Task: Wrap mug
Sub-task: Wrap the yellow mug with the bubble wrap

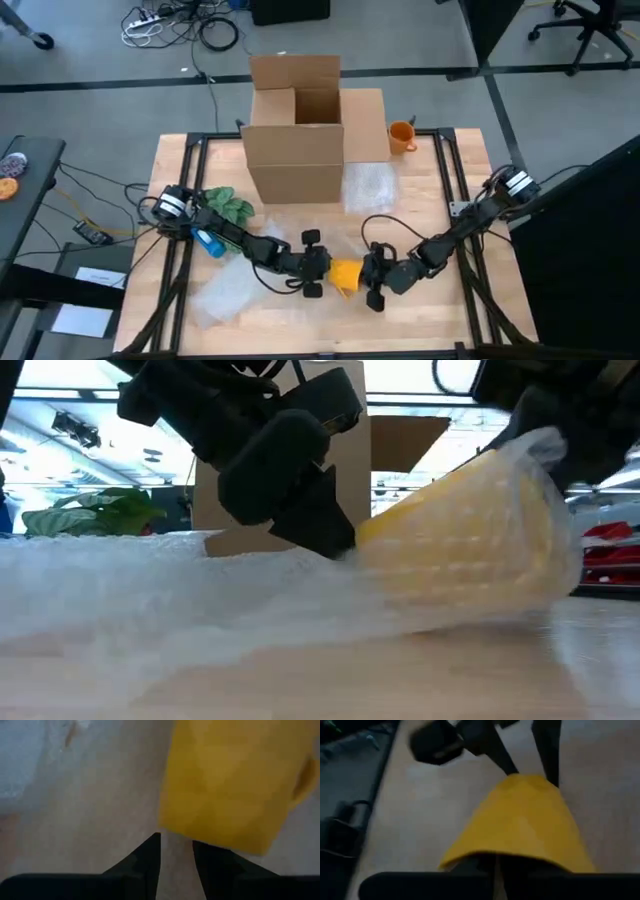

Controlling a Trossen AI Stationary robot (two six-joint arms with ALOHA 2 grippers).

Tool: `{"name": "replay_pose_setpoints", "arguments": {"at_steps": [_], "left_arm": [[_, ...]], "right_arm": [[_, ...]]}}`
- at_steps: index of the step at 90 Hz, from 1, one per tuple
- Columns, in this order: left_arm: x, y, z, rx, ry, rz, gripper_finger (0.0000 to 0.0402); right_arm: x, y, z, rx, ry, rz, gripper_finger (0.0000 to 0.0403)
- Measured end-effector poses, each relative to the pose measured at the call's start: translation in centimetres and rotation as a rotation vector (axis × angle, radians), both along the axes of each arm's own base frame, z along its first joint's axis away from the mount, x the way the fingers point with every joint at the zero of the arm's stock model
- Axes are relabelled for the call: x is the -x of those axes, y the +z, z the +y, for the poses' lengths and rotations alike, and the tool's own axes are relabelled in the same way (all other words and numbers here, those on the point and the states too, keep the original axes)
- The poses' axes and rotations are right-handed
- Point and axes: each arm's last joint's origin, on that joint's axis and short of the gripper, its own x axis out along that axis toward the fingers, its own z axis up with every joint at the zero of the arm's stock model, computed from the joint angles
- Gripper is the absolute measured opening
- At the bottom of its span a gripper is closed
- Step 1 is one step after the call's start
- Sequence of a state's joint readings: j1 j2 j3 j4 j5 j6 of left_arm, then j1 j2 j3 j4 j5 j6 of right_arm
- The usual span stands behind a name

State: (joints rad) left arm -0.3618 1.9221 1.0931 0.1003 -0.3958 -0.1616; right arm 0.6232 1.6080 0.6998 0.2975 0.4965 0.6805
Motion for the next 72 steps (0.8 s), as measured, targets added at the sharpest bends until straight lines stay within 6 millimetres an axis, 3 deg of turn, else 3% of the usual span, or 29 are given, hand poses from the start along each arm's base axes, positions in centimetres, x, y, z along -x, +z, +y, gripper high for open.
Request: {"name": "replay_pose_setpoints", "arguments": {"at_steps": [46, 59, 72], "left_arm": [[0.0, 0.0, 0.0, -0.003, 0.002, 0.002, 0.0099], [-0.1, 0.1, 0.0, 0.003, 0.002, -0.014, 0.0099], [-0.1, 0.2, -0.1, 0.008, 0.002, -0.027, 0.0099]], "right_arm": [[6.3, 3.3, 2.3, -0.165, -0.013, 0.087, 0.0000], [7.4, 2.0, 2.4, -0.113, -0.127, 0.115, 0.0000], [6.6, -0.2, 3.1, -0.106, -0.169, 0.119, 0.0000]]}}
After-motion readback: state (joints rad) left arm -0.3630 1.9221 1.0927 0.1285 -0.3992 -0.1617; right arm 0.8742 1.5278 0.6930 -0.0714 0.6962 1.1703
